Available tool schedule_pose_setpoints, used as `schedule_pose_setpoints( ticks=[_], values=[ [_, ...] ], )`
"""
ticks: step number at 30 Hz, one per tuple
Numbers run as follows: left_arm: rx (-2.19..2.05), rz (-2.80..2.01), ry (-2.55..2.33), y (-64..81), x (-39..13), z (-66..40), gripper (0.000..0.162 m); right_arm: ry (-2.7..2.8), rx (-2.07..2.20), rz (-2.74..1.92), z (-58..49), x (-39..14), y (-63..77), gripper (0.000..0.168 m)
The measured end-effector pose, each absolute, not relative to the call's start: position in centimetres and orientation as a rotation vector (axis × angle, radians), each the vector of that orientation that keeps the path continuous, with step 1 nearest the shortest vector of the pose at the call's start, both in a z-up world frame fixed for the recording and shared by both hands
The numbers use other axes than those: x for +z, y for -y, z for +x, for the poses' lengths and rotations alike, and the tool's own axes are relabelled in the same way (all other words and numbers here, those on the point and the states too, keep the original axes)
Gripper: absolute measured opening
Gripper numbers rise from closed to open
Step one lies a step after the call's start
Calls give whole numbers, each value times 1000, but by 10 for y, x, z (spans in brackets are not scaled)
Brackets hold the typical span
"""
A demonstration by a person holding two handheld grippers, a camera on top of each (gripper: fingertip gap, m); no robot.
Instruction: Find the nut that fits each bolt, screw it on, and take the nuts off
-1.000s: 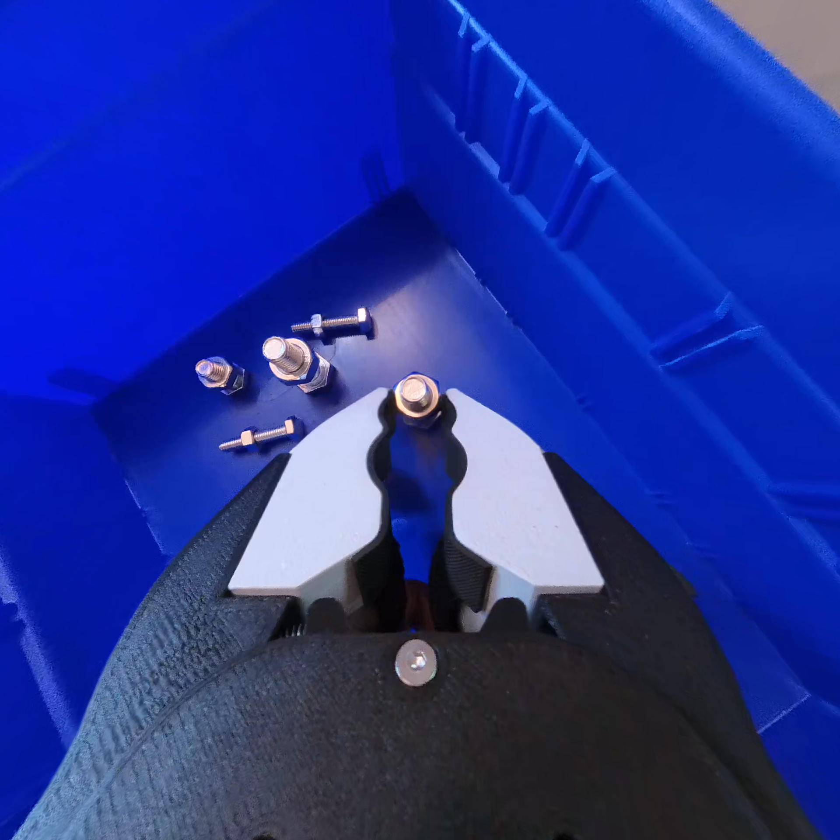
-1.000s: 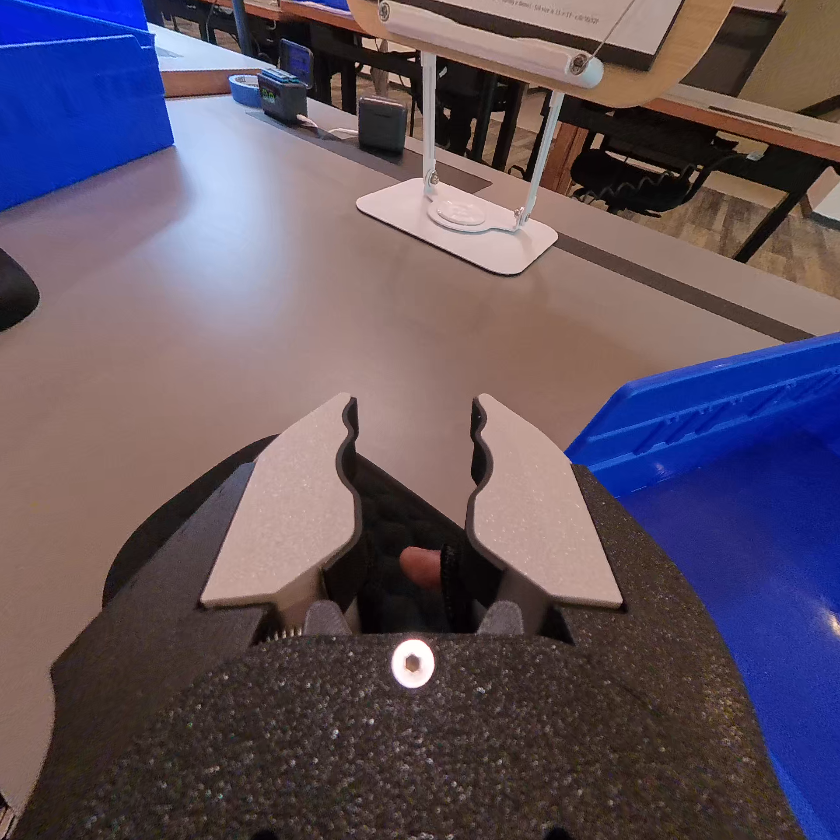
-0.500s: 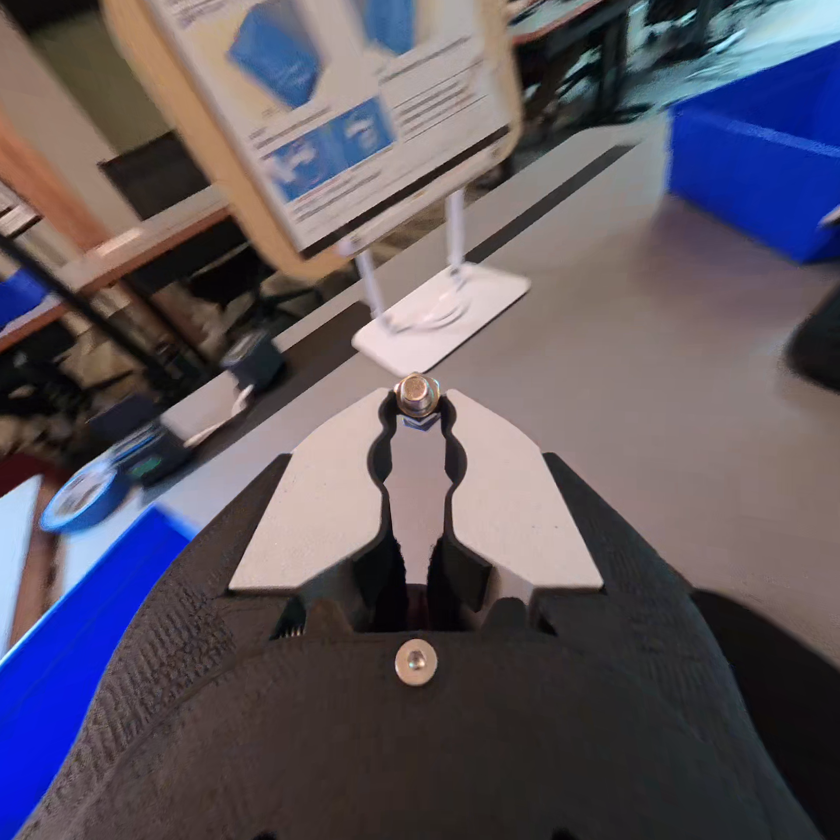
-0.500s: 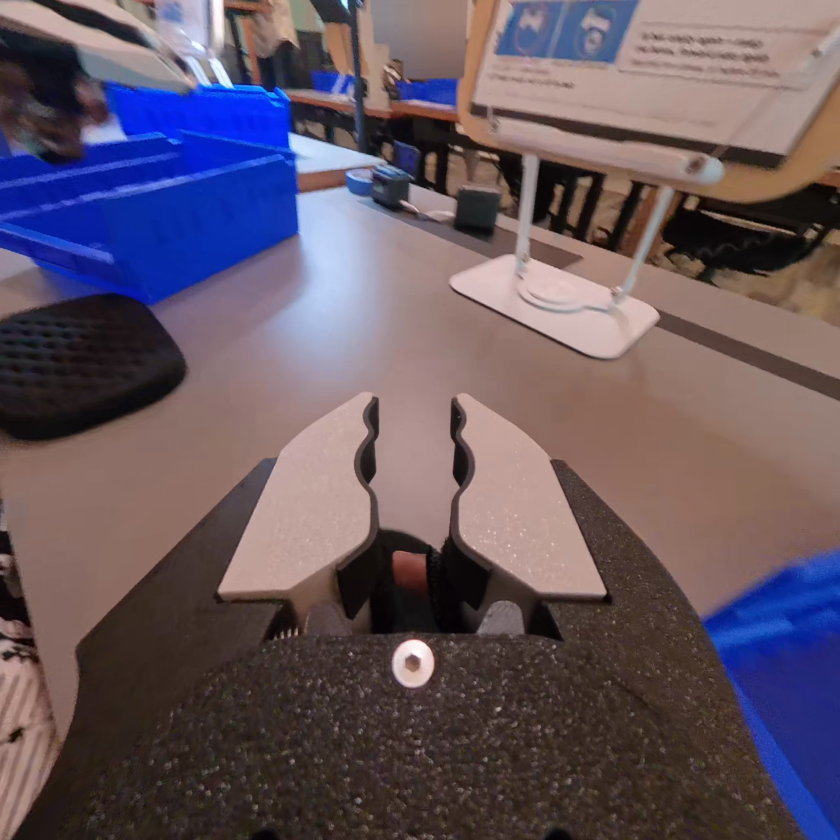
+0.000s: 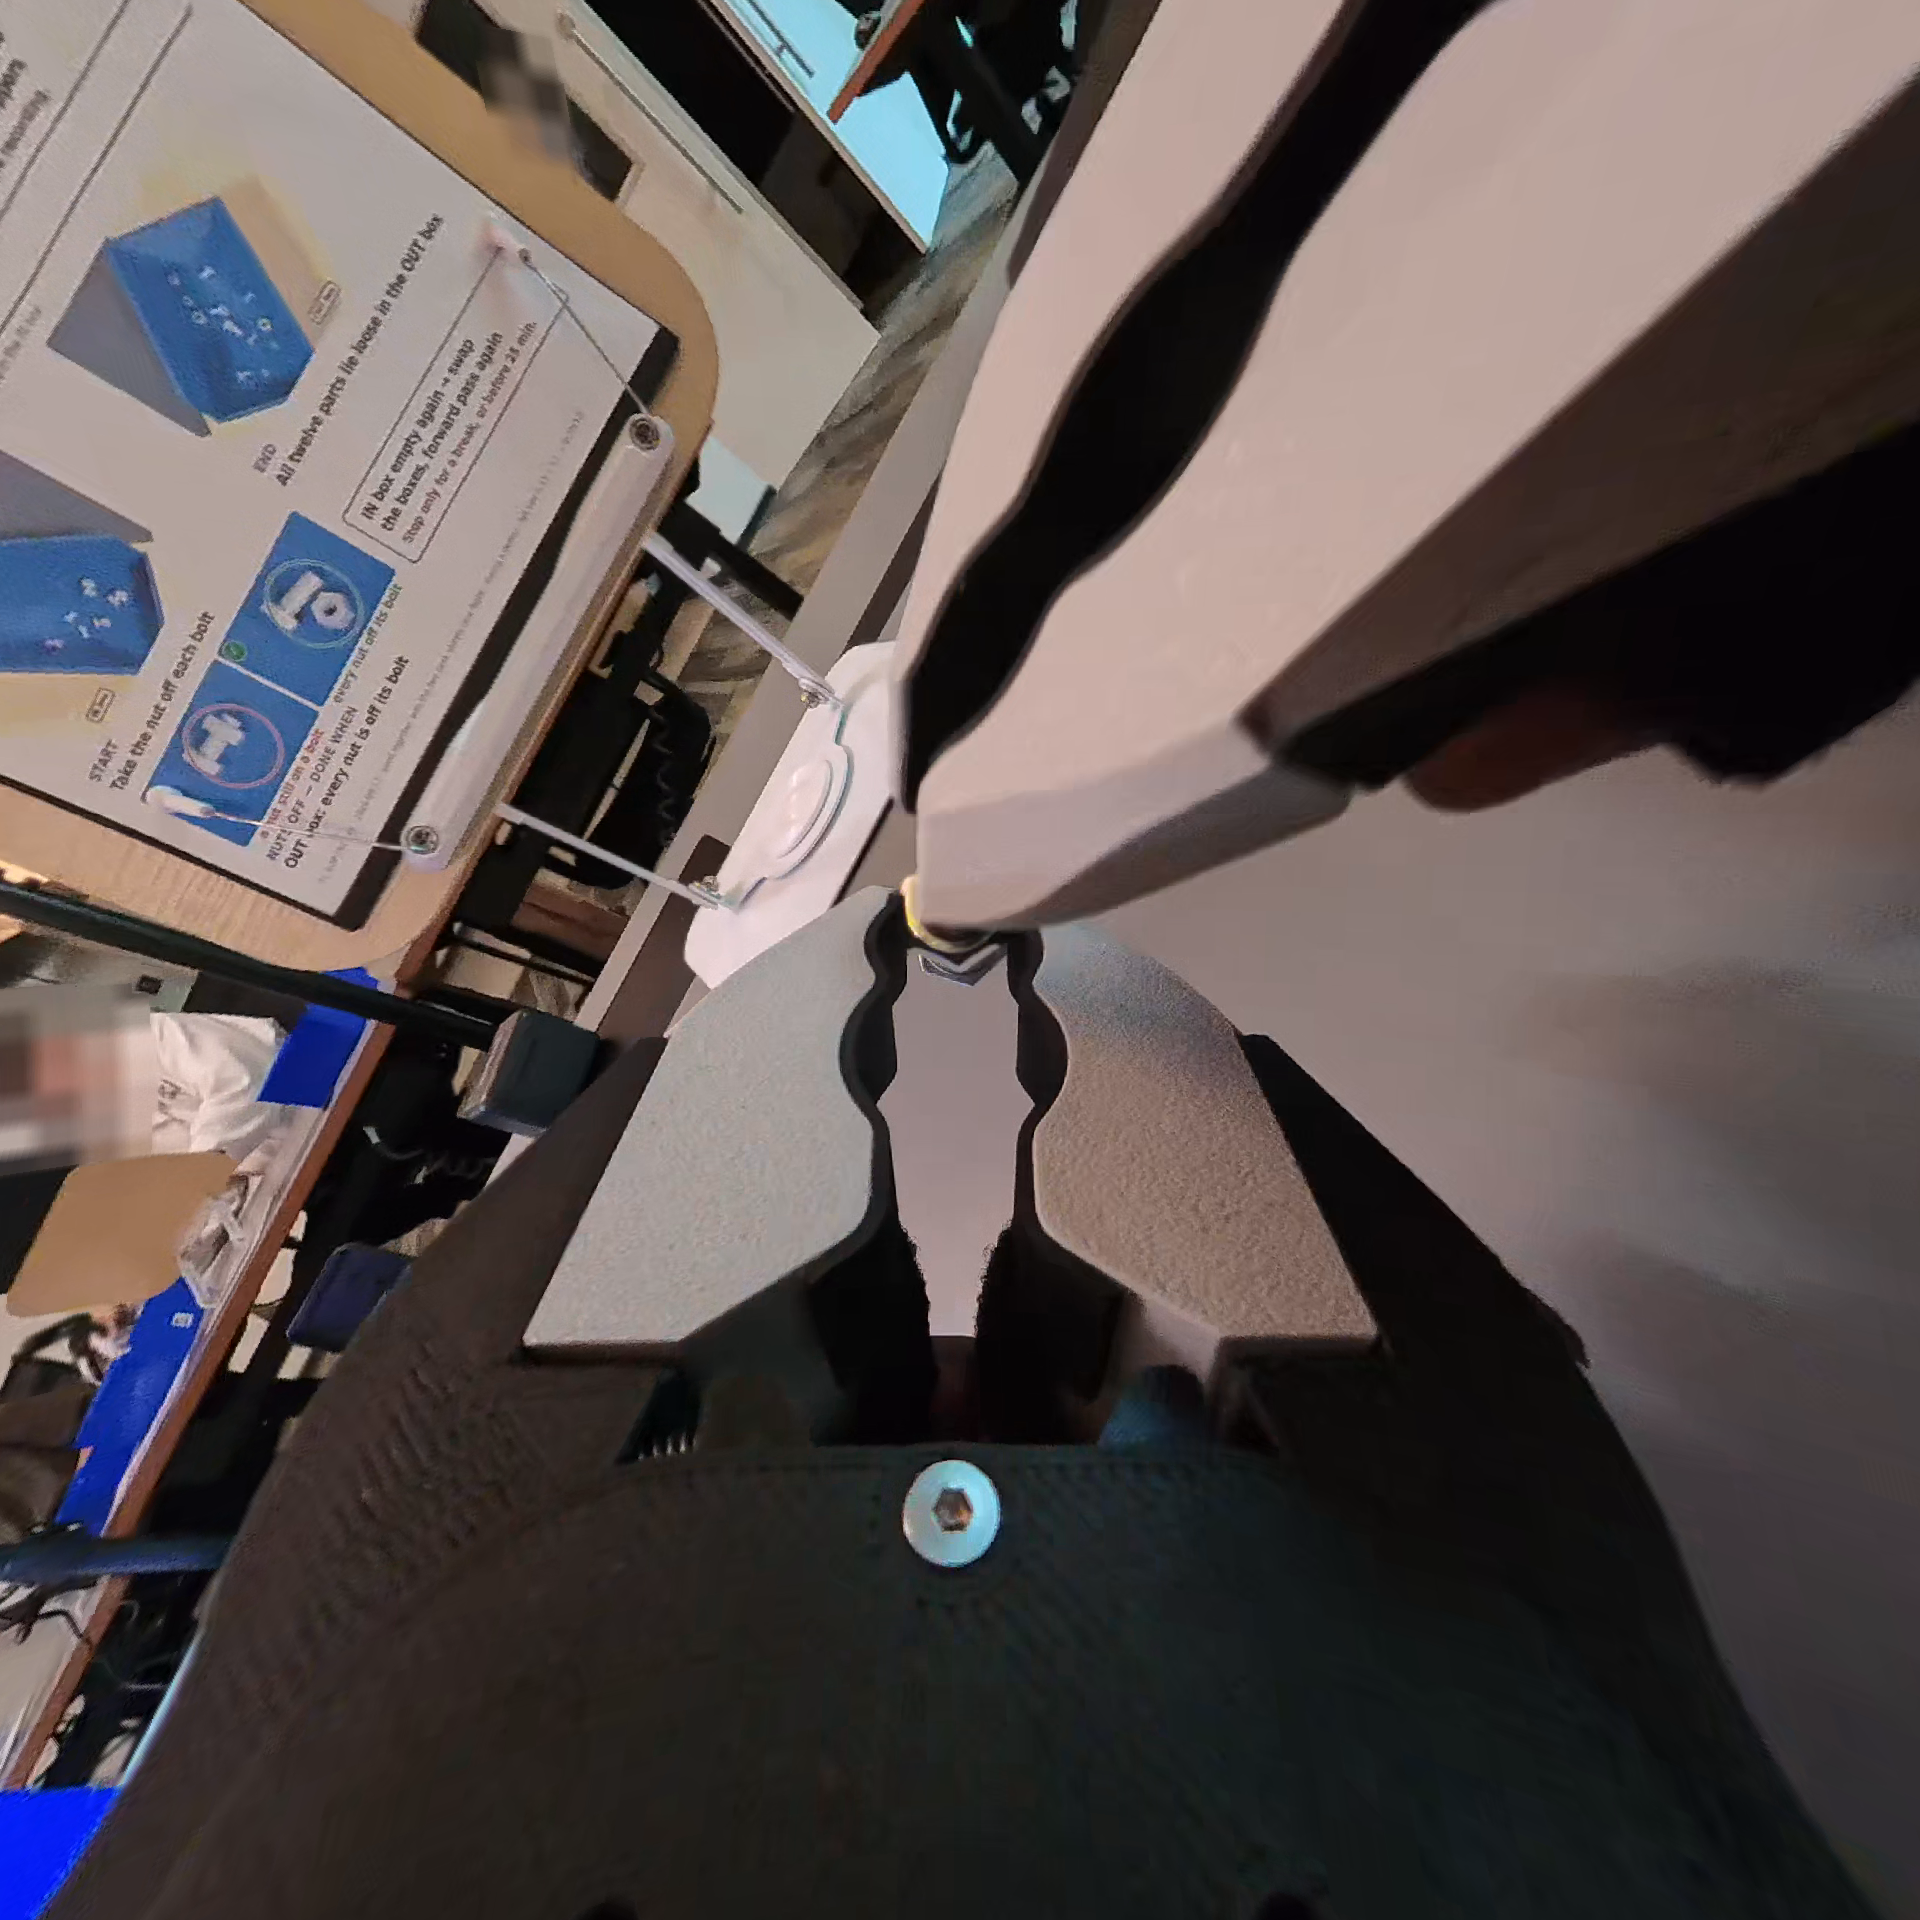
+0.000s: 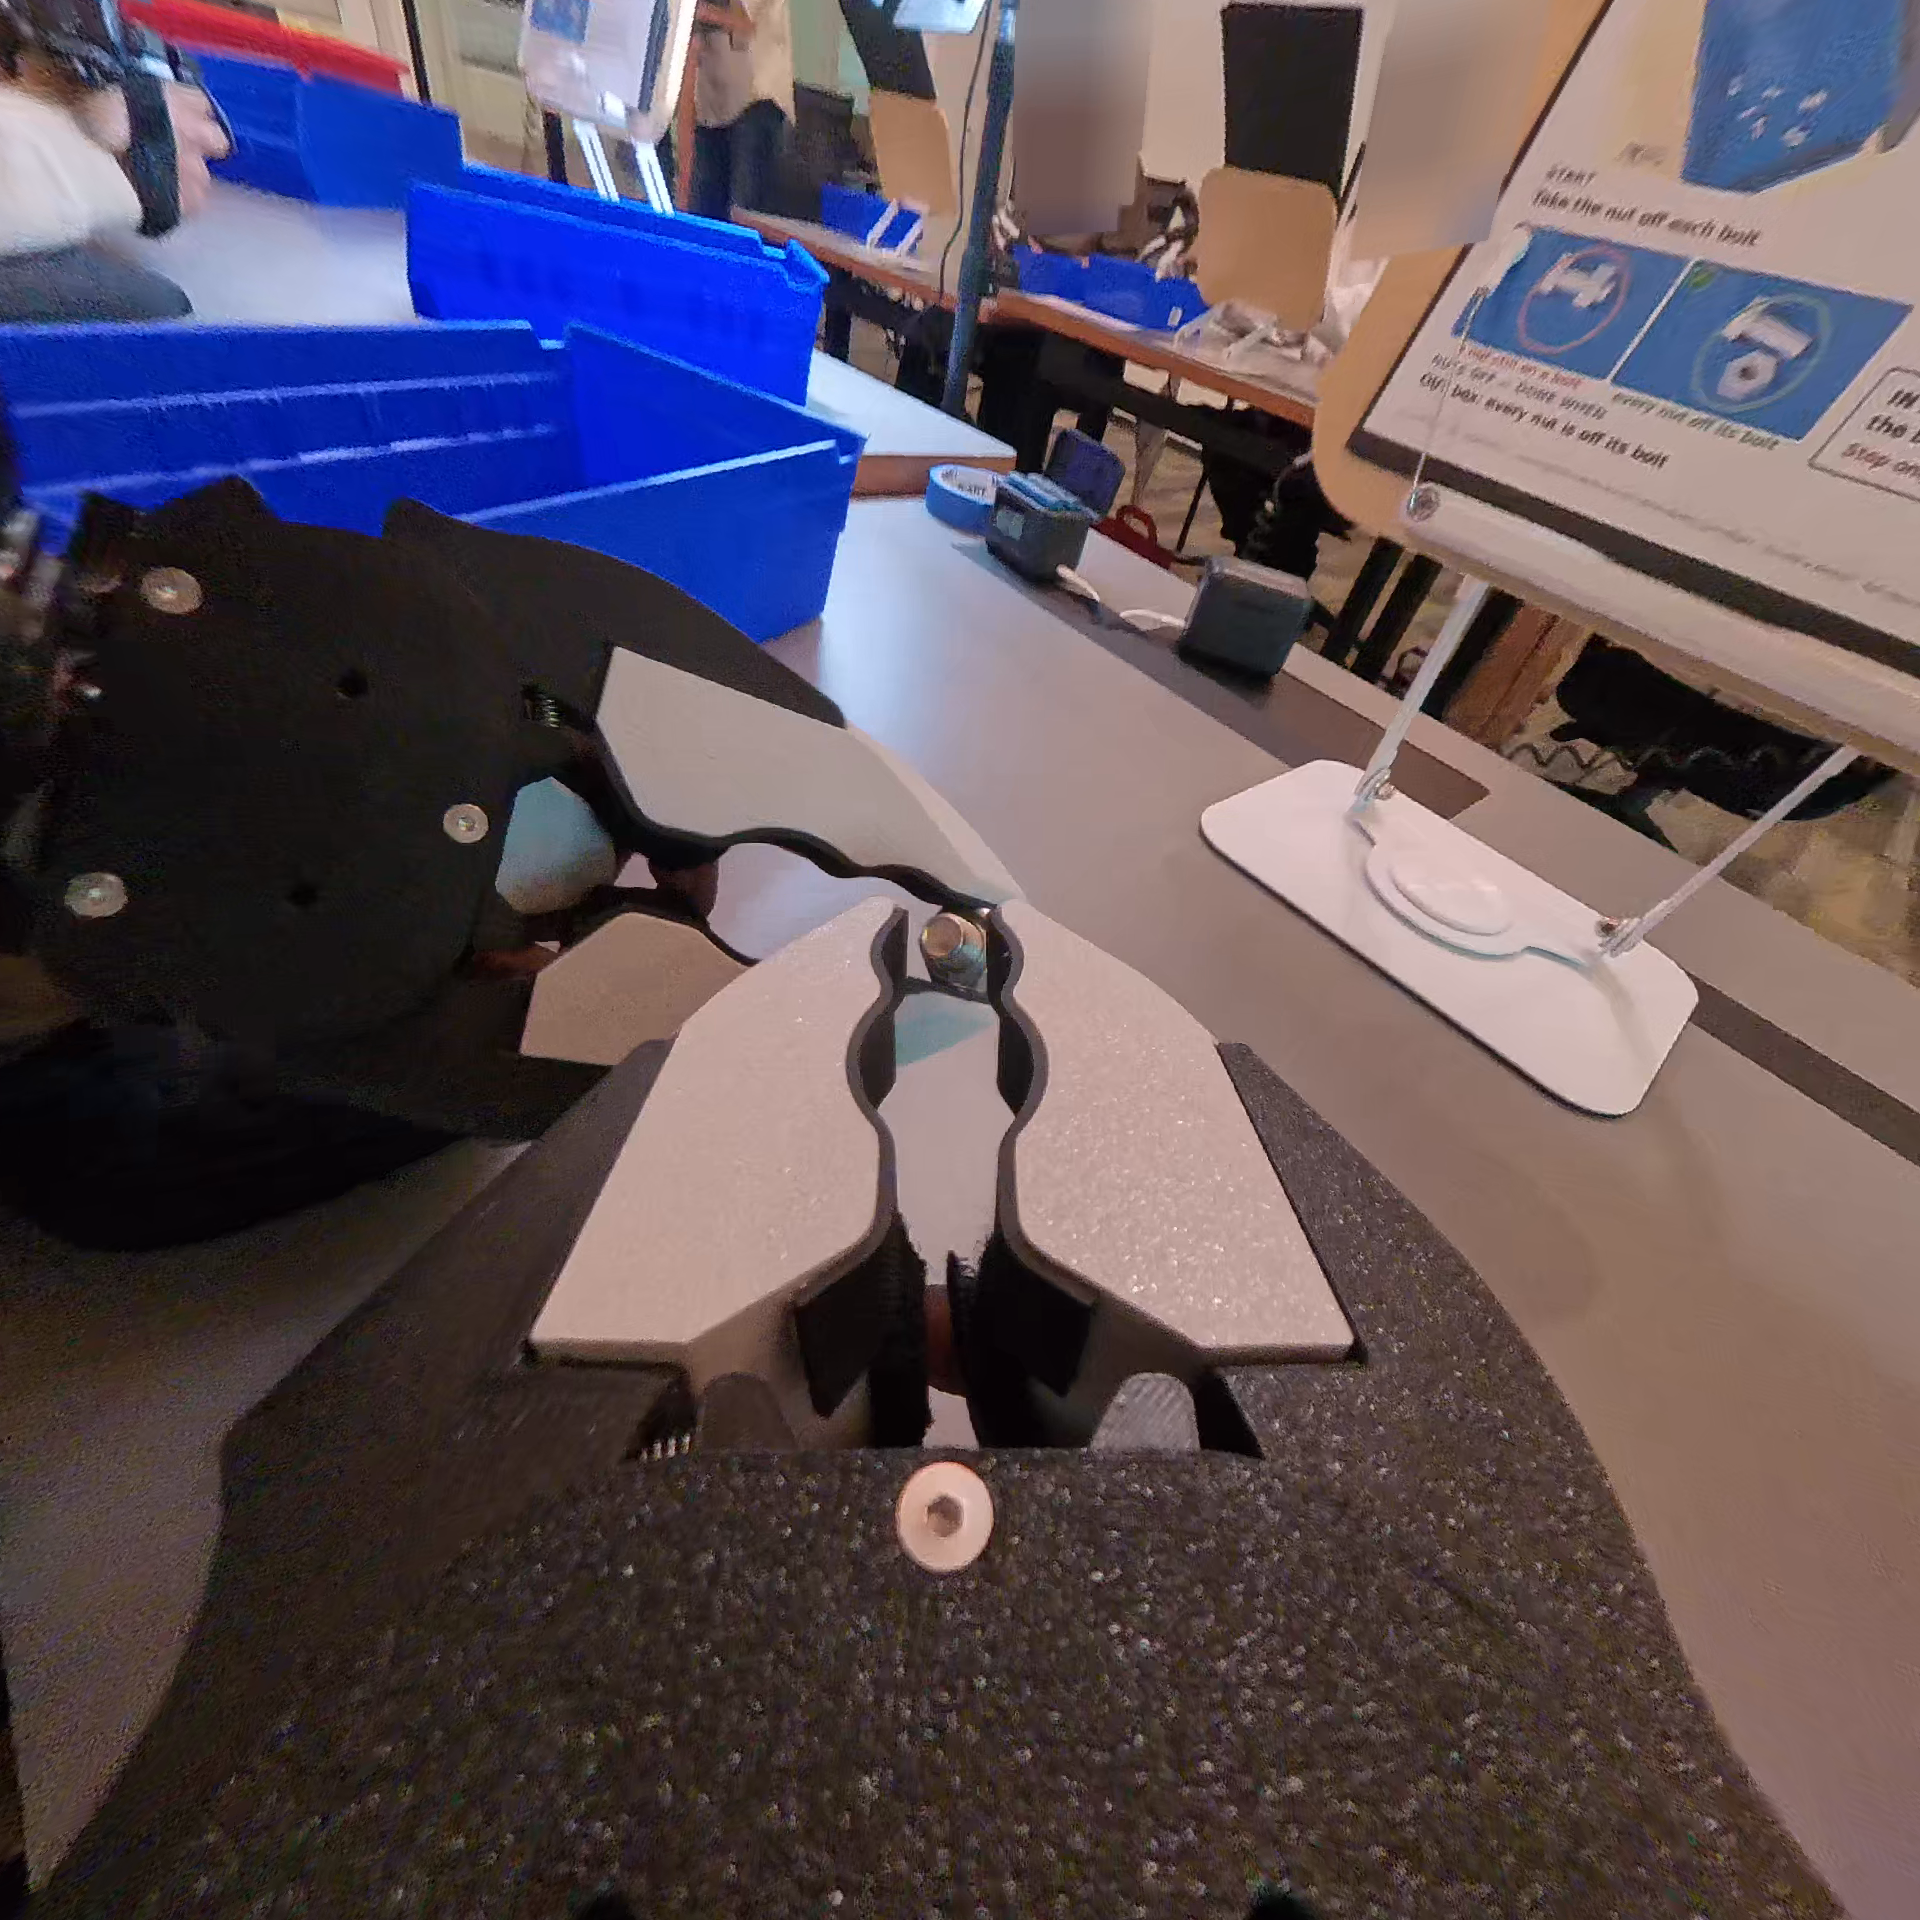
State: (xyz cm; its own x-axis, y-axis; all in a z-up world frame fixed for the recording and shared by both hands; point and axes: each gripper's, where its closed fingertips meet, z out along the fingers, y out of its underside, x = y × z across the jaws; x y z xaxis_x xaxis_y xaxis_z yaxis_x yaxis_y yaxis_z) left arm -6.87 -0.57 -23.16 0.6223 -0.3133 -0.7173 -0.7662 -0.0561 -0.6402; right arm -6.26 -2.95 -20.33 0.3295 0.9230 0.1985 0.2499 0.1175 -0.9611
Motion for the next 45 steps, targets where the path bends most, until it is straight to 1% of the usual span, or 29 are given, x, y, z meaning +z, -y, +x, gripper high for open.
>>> schedule_pose_setpoints(
  ticks=[6, 8, 9, 11, 13, 15, 16, 17, 18, 20, 22, 23, 24, 26, 29, 32, 37, 38, 39, 40, 43, 45],
  values=[
    [545, -1607, -953, 7, -232, -66, 18, 1170, 658, -1452, -65, -213, 26, 14],
    [580, -1590, -978, 8, -232, -63, 18, 1182, 625, -1442, -65, -213, 26, 12],
    [572, -1590, -987, 9, -234, -61, 18, 1196, 610, -1435, -65, -213, 27, 7],
    [507, -1591, -977, 10, -235, -58, 19, 1218, 612, -1432, -62, -213, 28, 6],
    [377, -1598, -966, 13, -234, -52, 24, 1226, 700, -1447, -59, -211, 30, 1],
    [252, -1617, -936, 16, -234, -51, 27, 1222, 798, -1462, -54, -207, 30, 0],
    [181, -1620, -936, 18, -234, -49, 25, 1231, 838, -1472, -51, -206, 30, 0],
    [104, -1623, -930, 20, -235, -47, 7, 1243, 860, -1482, -49, -206, 29, 0],
    [24, -1656, -935, 22, -241, -46, 0, 1262, 868, -1495, -48, -209, 28, 0],
    [-32, -1781, -931, 21, -260, -50, 0, 1301, 851, -1538, -45, -221, 24, 0],
    [-21, -1811, -924, 20, -266, -57, 0, 1318, 870, -1595, -41, -231, 21, 0],
    [-31, -1818, -910, 21, -265, -59, 1, 1328, 892, -1633, -38, -237, 21, 1],
    [-50, -1827, -898, 22, -266, -61, 6, 1336, 903, -1667, -36, -242, 20, 3],
    [-78, -1828, -869, 23, -266, -69, 15, 1396, 913, -1741, -31, -255, 24, 13],
    [-134, -1846, -756, 20, -265, -82, 17, 1528, 864, -1817, -32, -279, 35, 30],
    [-171, -1846, -616, 13, -257, -95, 17, 1613, 816, -1829, -46, -295, 47, 33],
    [-234, -1821, -529, 12, -250, -103, 18, 1702, 644, -1871, -59, -321, 51, 34],
    [-247, -1814, -535, 13, -250, -102, 18, 1699, 632, -1876, -60, -324, 50, 31],
    [-259, -1808, -550, 14, -249, -100, 20, 1687, 624, -1867, -62, -324, 49, 21],
    [-274, -1803, -579, 16, -250, -97, 22, 1685, 623, -1854, -63, -324, 48, 17],
    [-332, -1795, -773, 29, -258, -77, 33, 1708, 612, -1844, -58, -323, 45, 16],
    [-306, -1789, -929, 39, -268, -67, 37, 1732, 597, -1816, -51, -319, 43, 16]
  ],
)
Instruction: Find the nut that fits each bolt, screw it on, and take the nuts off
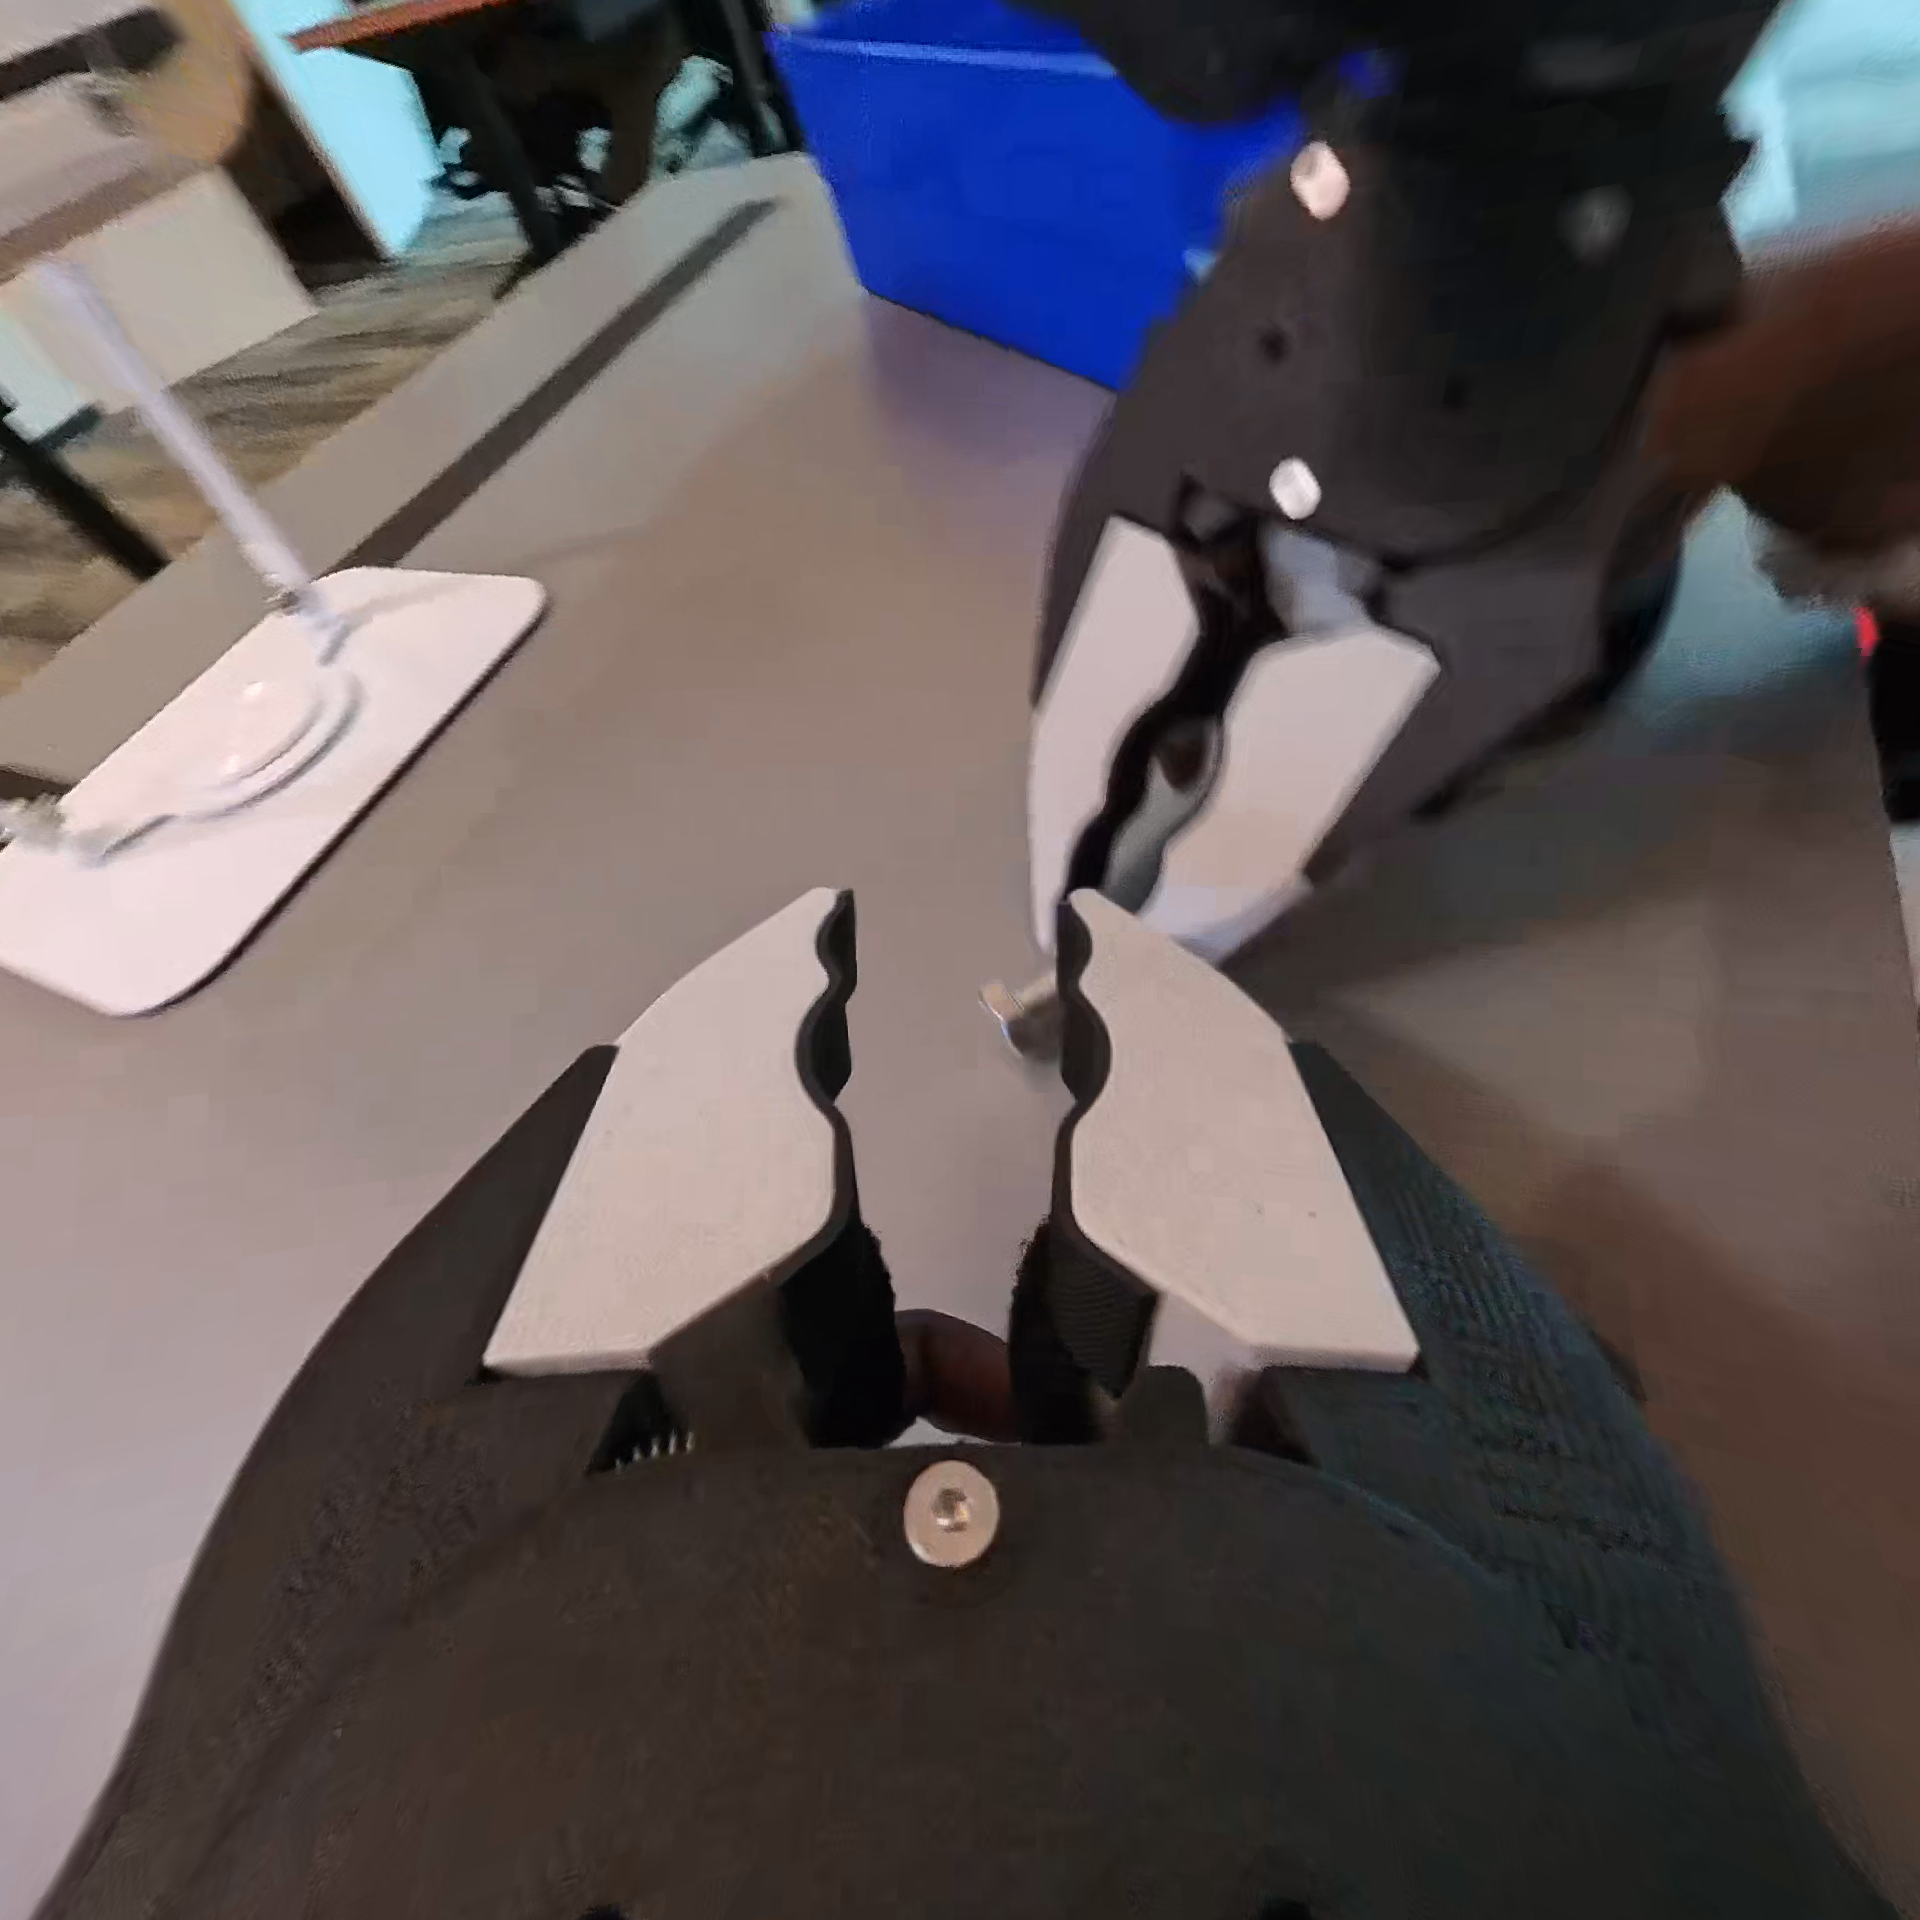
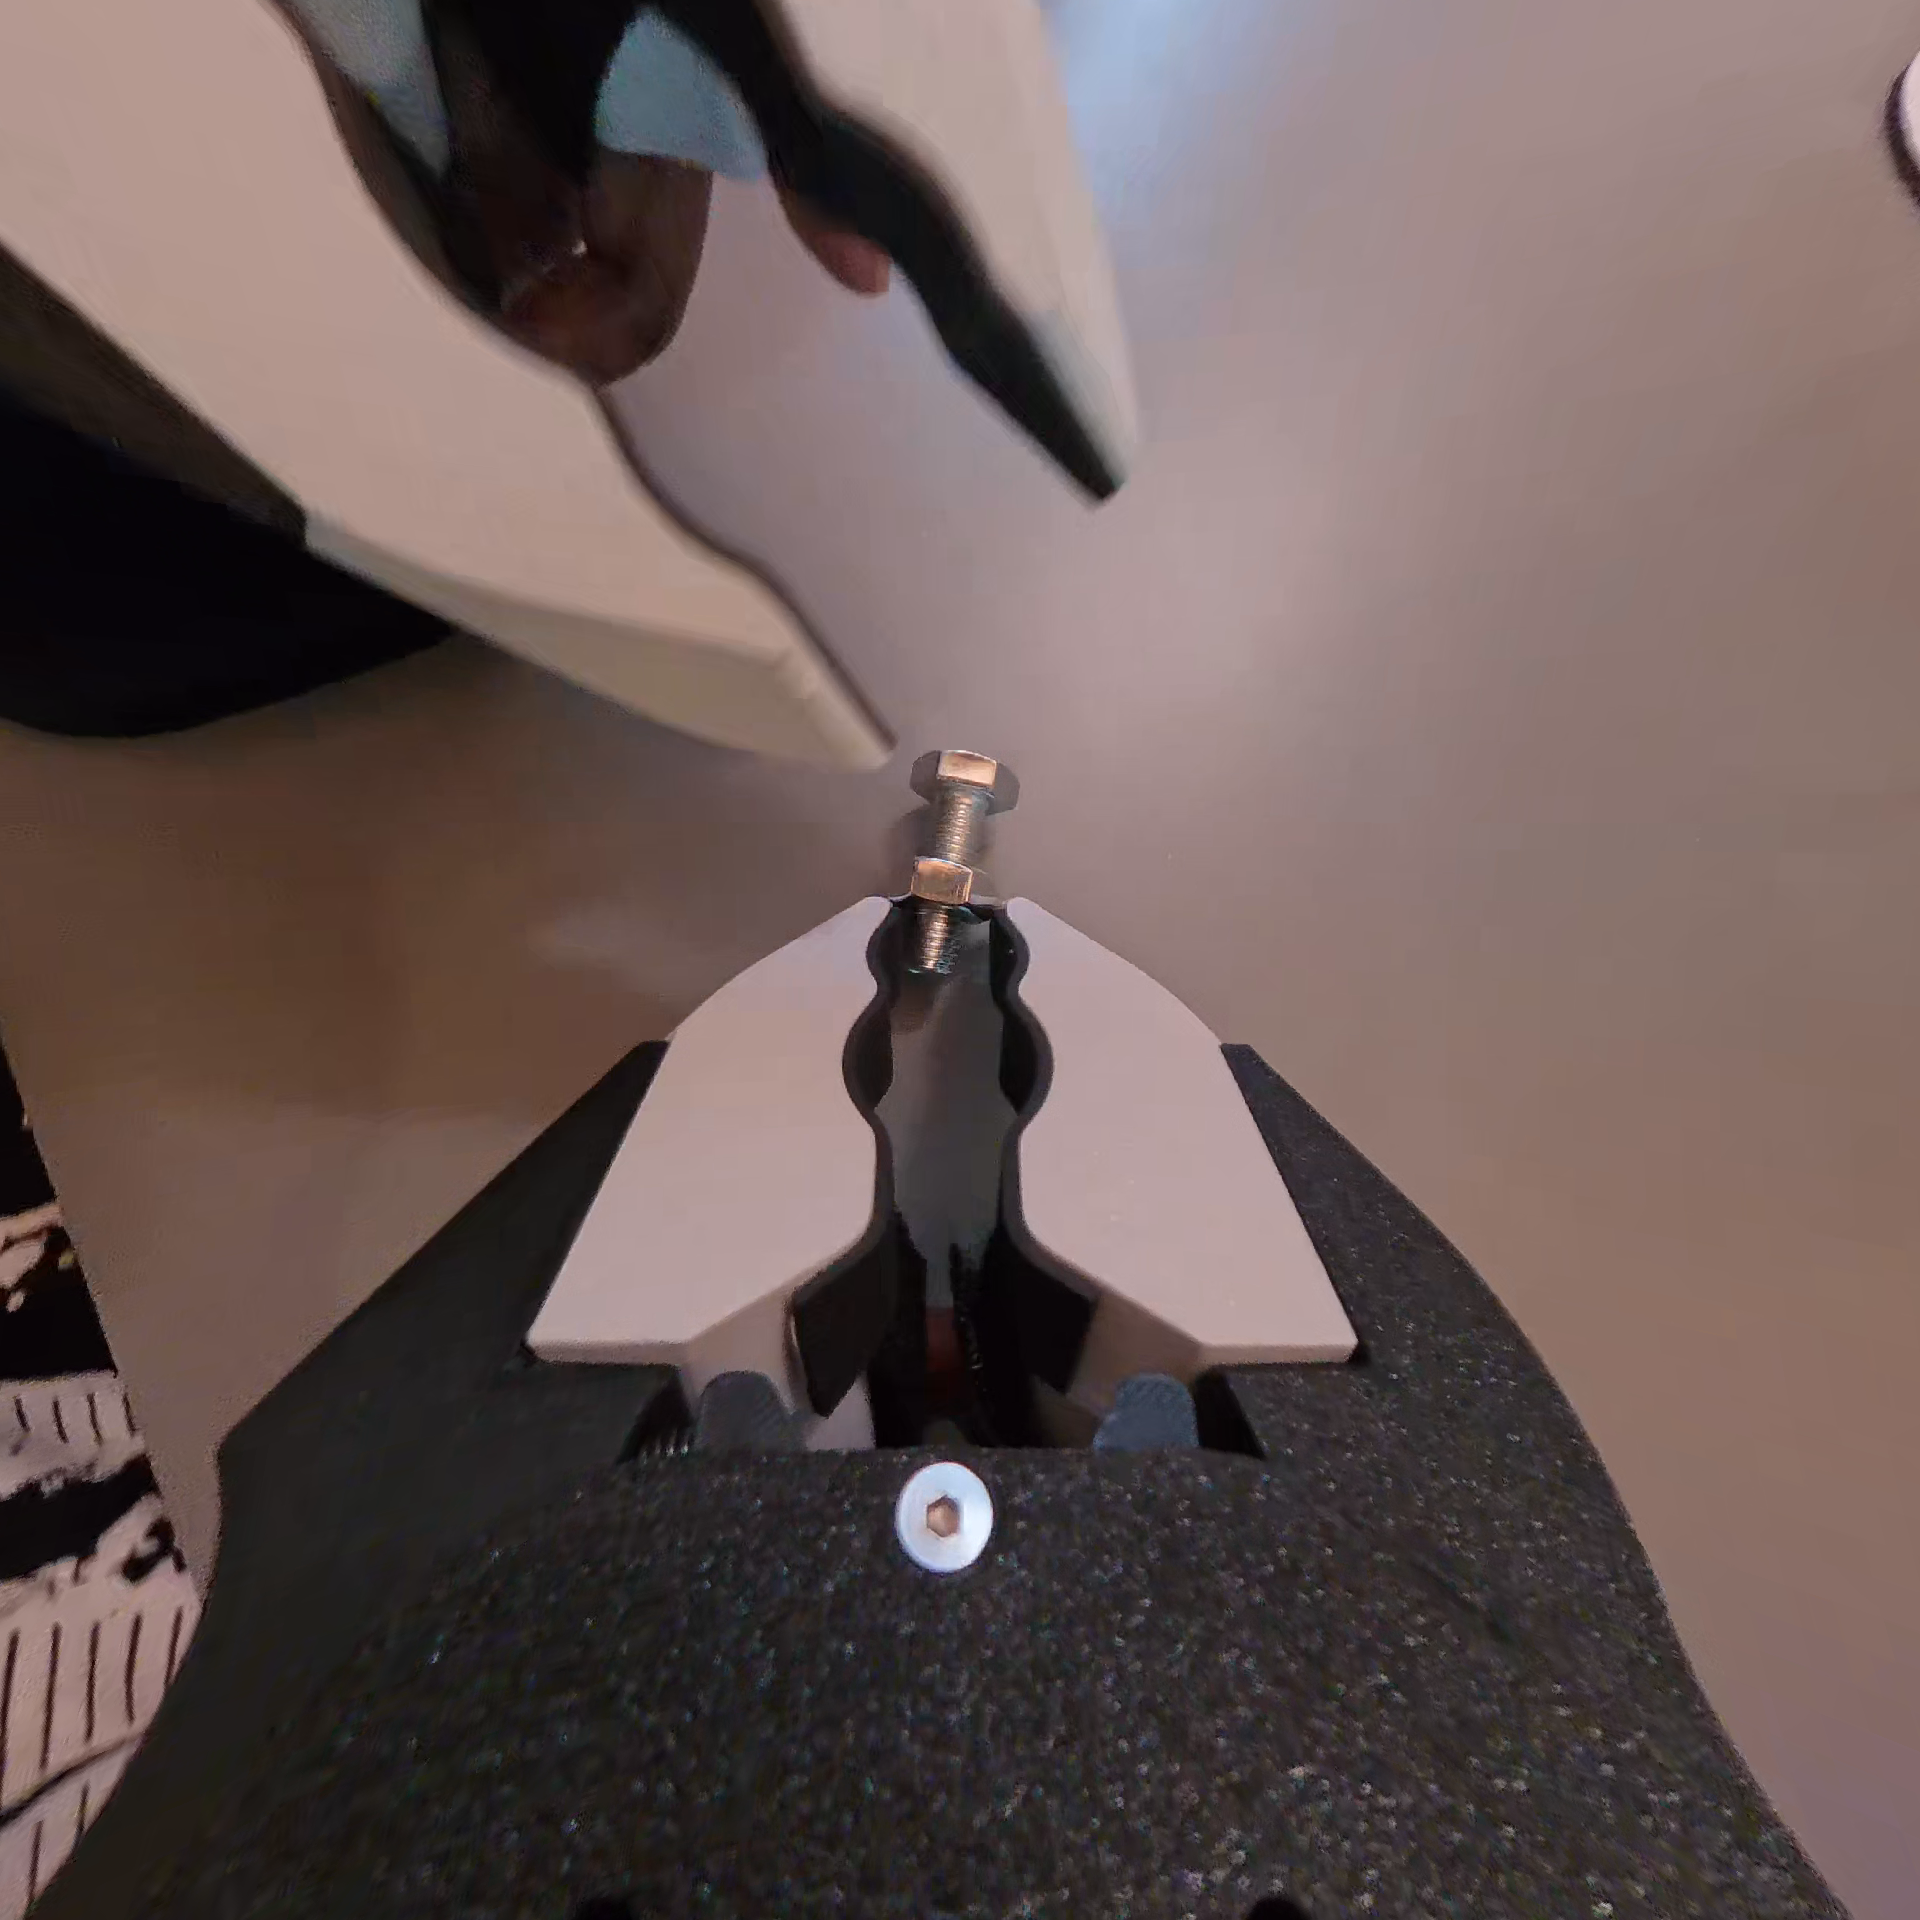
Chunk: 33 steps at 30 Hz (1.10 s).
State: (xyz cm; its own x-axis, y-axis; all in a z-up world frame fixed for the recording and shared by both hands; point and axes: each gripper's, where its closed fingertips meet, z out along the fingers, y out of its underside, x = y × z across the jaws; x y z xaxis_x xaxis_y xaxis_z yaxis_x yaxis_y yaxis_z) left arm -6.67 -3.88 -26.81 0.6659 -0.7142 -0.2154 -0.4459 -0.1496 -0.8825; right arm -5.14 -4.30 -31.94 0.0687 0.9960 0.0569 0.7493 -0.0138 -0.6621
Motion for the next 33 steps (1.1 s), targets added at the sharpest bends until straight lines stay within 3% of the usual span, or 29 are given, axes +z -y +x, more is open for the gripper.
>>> schedule_pose_setpoints(
  ticks=[9, 19, 27, 33],
  values=[
    [167, -1562, -1419, 51, -302, -41, 39, 2033, 623, -1768, -22, -299, 61, 16],
    [402, -1517, -1482, 43, -308, -42, 22, 2074, 607, -1823, -24, -294, 63, 16],
    [420, -1571, -1408, 37, -305, -46, 21, 2009, 624, -1823, -29, -287, 57, 17],
    [-254, -1673, -884, 34, -254, -45, 21, 1408, 1154, -1457, -53, -196, 46, 54]
  ],
)
